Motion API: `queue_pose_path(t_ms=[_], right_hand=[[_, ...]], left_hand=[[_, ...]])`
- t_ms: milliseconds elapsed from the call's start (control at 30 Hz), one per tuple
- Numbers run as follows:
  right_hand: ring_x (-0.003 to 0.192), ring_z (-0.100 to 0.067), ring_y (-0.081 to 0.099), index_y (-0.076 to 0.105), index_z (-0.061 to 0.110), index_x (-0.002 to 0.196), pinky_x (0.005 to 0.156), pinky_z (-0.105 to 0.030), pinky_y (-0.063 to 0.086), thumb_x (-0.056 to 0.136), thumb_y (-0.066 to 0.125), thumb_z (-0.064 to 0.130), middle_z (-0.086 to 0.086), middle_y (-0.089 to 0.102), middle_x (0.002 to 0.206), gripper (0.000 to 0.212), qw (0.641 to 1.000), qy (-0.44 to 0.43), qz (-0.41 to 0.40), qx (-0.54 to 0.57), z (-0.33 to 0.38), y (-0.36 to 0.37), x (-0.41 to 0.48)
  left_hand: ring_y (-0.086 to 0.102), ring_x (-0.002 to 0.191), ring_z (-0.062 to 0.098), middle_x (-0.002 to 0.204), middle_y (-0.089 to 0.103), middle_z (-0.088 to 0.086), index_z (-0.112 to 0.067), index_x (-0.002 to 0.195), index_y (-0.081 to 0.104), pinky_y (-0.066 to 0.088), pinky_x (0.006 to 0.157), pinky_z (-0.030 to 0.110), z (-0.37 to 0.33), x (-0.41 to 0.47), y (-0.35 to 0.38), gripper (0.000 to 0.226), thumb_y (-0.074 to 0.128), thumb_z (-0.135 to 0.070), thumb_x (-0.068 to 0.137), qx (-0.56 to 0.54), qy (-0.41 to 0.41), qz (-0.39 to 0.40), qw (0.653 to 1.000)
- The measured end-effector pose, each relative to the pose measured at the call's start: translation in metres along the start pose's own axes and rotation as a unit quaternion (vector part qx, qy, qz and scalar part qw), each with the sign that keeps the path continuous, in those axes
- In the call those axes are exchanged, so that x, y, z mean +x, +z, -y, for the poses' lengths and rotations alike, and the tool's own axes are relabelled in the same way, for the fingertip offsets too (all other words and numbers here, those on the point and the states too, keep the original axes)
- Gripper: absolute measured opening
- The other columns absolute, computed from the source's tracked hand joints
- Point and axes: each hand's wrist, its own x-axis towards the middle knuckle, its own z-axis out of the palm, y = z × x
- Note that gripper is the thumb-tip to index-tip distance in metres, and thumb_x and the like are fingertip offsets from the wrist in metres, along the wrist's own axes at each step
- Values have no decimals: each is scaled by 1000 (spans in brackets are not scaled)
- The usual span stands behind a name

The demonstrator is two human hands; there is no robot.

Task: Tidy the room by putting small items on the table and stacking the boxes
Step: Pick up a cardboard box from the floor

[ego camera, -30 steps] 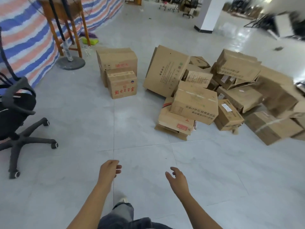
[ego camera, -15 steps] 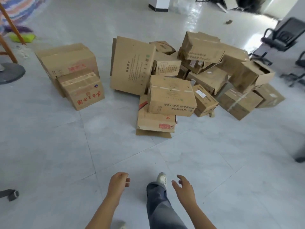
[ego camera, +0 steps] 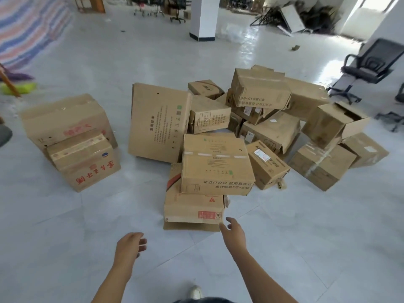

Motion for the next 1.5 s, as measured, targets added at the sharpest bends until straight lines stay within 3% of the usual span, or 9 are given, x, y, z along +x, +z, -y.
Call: queue_pose_path(t_ms=[133, 300, 467, 733, 900, 1067, 1400, 1500], right_hand=[[118, -24, 50, 42, 14, 136, 91, -32, 43, 95, 46, 24, -11, 51, 132, 42, 999, 18, 29, -12, 14, -11, 50], [125, -23, 44, 38, 14, 139, 96, -33, 41, 95, 47, 29, -10, 46, 135, 47, 999, 47, 14, 4, 12, -31, 98], [126, -22, 45, 38, 14, 139, 98, -34, 40, 95, 47, 26, -10, 46, 136, 46, 994, 100, -16, 30, 15, -45, 150], [123, -22, 47, 39, 16, 138, 97, -35, 42, 94, 49, 27, -10, 47, 136, 46, 982, 170, -58, 52, 49, -62, 223], [124, -23, 47, 38, 15, 138, 99, -35, 41, 95, 49, 25, -10, 47, 137, 46, 975, 211, -43, 45, 57, -64, 258], [124, -25, 47, 39, 12, 138, 98, -33, 40, 93, 51, 22, -12, 48, 136, 47, 973, 230, -16, 31, 51, -74, 289], [121, -26, 48, 39, 12, 137, 97, -34, 42, 93, 51, 23, -10, 47, 138, 47, 965, 247, 84, -34, 23, -137, 391], [109, -25, 51, 41, 11, 137, 92, -33, 43, 93, 52, 21, -12, 47, 137, 47, 964, 235, 111, -53, 15, -156, 422]], left_hand=[[58, 77, 26, 87, 64, 15, -2, 95, 58, 41, 66, 30, -40, 27, 46, 12, 50, -11, 94, 21, 41, 23, 999], [56, 77, 28, 88, 62, 17, 1, 97, 56, 39, 72, 33, -70, 76, 87, 12, 48, -8, 94, 29, 1, 20, 999], [54, 72, 27, 82, 60, 17, -5, 74, 53, 39, 60, 30, -111, 126, 139, 20, 44, -5, 93, 72, -5, 51, 996], [51, 70, 26, 78, 56, 15, -5, 74, 54, 35, 59, 29, -185, 198, 201, 20, 46, -6, 92, 113, -9, 92, 989], [48, 70, 26, 73, 53, 15, -5, 67, 51, 31, 57, 30, -189, 227, 228, 26, 45, -4, 92, 159, -55, 106, 980], [51, 76, 28, 73, 54, 18, -4, 66, 50, 36, 70, 33, -181, 241, 240, 27, 43, -4, 91, 188, -111, 84, 972], [50, 68, 28, 79, 57, 17, -3, 70, 52, 36, 61, 31, -187, 260, 295, 25, 41, -4, 93, 147, -167, -14, 975], [46, 71, 25, 78, 52, 15, -9, 66, 48, 34, 61, 30, -186, 260, 321, 27, 39, -2, 90, 137, -185, -29, 973]])
